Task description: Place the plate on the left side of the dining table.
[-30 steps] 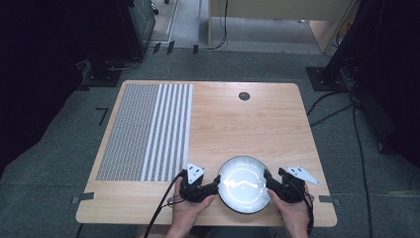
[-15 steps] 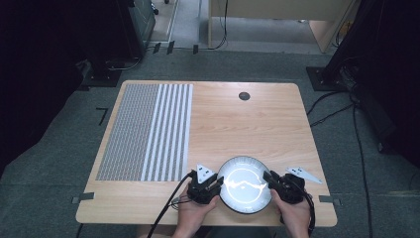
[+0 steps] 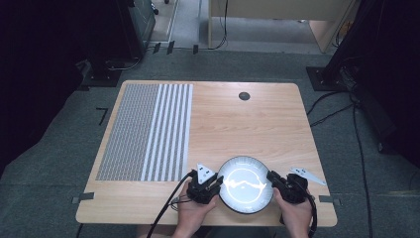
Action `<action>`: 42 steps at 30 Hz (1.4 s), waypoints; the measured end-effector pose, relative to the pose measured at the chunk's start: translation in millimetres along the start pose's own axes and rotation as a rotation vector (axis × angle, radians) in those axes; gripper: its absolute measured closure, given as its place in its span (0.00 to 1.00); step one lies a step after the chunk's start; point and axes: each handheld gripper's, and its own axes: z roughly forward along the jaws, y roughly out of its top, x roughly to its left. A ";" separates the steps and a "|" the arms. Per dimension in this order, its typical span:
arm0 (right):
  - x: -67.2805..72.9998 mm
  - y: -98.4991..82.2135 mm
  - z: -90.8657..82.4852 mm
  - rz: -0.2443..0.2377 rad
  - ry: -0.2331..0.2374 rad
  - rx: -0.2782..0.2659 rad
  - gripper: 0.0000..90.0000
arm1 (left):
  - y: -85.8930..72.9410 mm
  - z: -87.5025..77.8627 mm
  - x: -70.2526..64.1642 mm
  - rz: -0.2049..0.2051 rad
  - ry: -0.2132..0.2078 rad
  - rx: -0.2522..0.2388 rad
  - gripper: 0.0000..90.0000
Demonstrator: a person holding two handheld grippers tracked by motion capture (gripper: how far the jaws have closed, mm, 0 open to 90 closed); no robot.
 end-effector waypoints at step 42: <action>-18.3 10.3 -11.1 0.099 0.137 0.069 0.99 | -1.6 -0.7 3.0 0.007 -0.031 0.009 0.80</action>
